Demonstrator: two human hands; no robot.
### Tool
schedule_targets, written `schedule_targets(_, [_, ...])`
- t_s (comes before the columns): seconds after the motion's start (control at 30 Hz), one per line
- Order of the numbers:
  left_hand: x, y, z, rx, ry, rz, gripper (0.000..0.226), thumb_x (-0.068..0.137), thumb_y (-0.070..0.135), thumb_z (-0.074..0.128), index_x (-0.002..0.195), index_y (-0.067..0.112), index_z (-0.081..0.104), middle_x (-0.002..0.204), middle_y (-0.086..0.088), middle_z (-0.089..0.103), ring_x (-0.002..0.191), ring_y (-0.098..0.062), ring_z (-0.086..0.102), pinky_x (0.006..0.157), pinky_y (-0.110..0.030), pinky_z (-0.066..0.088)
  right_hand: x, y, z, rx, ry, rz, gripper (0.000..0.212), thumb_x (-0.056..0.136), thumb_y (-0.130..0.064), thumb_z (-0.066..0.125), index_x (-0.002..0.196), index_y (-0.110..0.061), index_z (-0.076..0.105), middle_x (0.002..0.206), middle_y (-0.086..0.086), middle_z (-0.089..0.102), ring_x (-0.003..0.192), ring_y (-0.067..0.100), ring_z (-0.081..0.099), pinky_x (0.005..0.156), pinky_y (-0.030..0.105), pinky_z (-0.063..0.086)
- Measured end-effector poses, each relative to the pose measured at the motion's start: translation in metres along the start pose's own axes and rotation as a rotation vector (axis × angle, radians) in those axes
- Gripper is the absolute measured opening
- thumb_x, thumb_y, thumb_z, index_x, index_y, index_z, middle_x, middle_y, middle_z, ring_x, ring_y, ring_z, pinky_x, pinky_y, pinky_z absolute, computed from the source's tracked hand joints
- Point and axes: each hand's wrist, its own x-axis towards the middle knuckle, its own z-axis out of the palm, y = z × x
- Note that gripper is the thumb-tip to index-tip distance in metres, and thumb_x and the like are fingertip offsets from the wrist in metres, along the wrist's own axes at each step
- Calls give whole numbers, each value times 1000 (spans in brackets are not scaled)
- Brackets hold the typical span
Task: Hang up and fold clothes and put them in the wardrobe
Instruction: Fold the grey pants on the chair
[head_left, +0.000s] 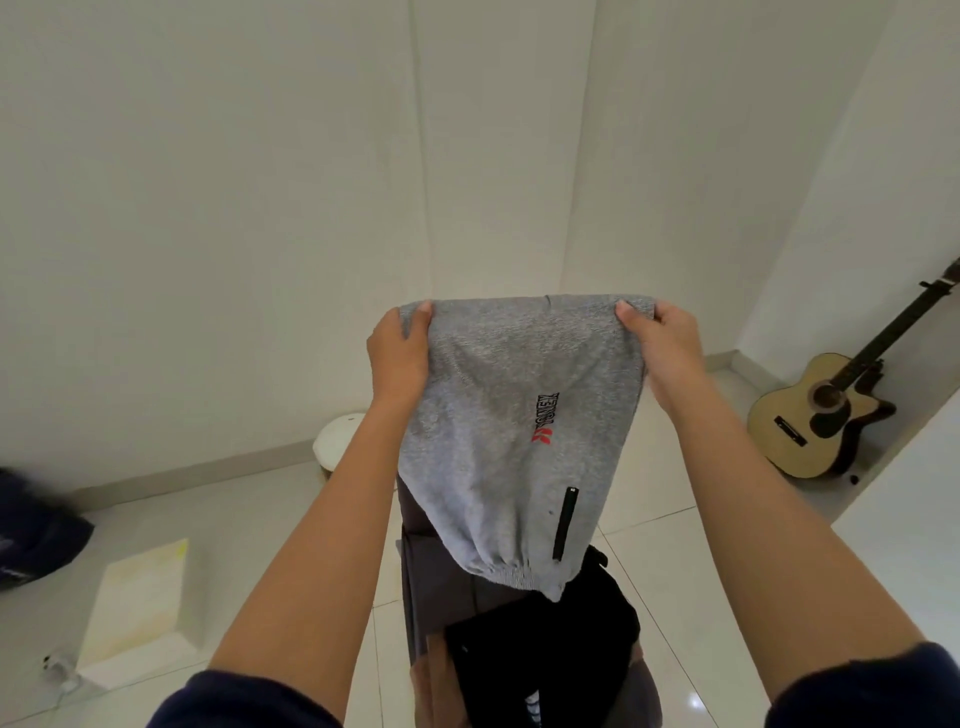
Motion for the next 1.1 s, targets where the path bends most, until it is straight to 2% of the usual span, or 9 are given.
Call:
schedule_targets(0.13, [-5,-5,3,-64,33,-19,40,96,38,49,66,15,36,65,2,36,57,-9,32,51,-14,32,3,13,4,-143,121,-87,33,91,-29,60,82,3,57,72,5,52,68,17,46,65,31,39])
schedule_targets(0.27, [-7,-15,4,-177,-17,20,28,97,38,47,95,10,50,95,4,43,85,-9,45,77,-14,38,2,24,8,-76,172,-171,36,94,-30,52,77,2,54,74,4,48,71,15,43,67,30,37])
schedule_targets(0.37, [-6,-26,3,-189,-28,65,26,99,37,41,113,16,50,113,6,47,101,0,48,90,-8,38,-2,30,9,-32,109,-146,29,98,-32,47,72,-21,50,73,-6,48,70,8,43,65,25,37])
schedule_targets(0.43, [-5,-29,4,-191,-53,59,22,100,39,36,93,21,48,87,7,52,78,6,49,74,-11,40,3,35,13,-74,108,-143,31,100,-30,43,69,-23,41,69,-7,39,63,6,35,60,23,31])
schedule_targets(0.53, [1,-35,9,-101,-7,74,32,102,35,33,72,24,34,63,7,34,51,2,34,53,-15,30,14,41,22,-114,116,-111,29,100,-31,42,71,-25,42,70,-9,40,62,4,35,58,20,32])
schedule_targets(0.63, [13,-49,18,-73,17,-12,32,102,39,32,77,19,34,67,5,36,56,-1,35,55,-18,31,27,52,32,-163,115,-47,27,100,-31,42,74,-25,44,73,-8,44,65,5,39,57,15,34])
schedule_targets(0.8, [33,-73,31,-81,-16,-211,33,96,46,44,88,13,42,75,6,44,65,-5,41,57,-13,33,47,77,44,-84,150,85,29,99,-31,44,72,-22,42,75,-4,44,69,9,40,62,26,35])
schedule_targets(0.9, [36,-72,29,-74,-10,-192,38,97,42,45,67,19,41,65,8,39,58,-4,36,51,-10,33,53,77,47,-52,128,120,29,99,-31,44,71,-21,42,79,-1,46,75,13,44,69,30,38])
schedule_targets(1.1, [14,-55,23,-201,91,-137,28,101,36,35,90,13,45,76,10,42,66,4,40,62,-4,36,41,55,38,85,46,-9,27,98,-19,49,71,-18,45,73,-2,49,68,8,45,66,22,40])
